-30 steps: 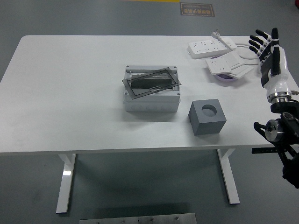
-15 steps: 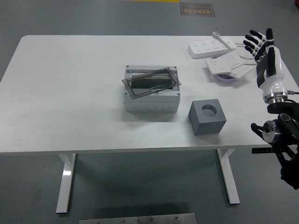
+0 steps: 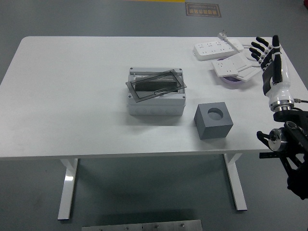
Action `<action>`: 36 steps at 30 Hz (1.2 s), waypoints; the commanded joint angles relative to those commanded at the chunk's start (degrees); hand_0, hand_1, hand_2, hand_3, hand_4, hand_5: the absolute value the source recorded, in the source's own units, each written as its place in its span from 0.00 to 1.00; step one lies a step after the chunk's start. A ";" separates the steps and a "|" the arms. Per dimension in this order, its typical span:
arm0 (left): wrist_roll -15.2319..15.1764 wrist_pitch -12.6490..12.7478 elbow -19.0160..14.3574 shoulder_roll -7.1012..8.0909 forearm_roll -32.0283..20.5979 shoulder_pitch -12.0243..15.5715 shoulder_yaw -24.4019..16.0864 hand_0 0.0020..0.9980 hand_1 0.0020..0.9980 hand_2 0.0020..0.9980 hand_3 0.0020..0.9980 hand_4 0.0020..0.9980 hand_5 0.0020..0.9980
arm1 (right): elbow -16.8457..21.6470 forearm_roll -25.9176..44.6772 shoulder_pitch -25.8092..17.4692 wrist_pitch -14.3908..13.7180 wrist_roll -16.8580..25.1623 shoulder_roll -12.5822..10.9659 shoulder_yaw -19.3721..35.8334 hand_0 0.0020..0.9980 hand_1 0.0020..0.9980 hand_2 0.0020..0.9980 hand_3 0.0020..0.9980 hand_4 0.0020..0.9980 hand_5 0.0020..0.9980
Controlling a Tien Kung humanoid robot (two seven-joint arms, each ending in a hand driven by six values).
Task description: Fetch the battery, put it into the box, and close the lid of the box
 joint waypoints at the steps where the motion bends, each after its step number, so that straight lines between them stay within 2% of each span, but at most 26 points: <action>1: -0.02 0.03 0.01 -0.01 -0.04 0.00 0.02 0.53 0.72 0.62 0.55 0.23 0.00 | 0.00 0.00 -0.05 0.02 -0.02 0.03 -0.06 0.87 0.78 0.76 0.76 1.00 1.00; 36: 0.17 -0.20 0.00 -0.21 0.08 0.99 -0.23 0.54 0.72 0.62 0.55 0.24 0.00 | 1.61 -1.69 -0.47 1.20 -2.11 -0.28 0.47 0.86 0.76 0.75 0.75 1.00 1.00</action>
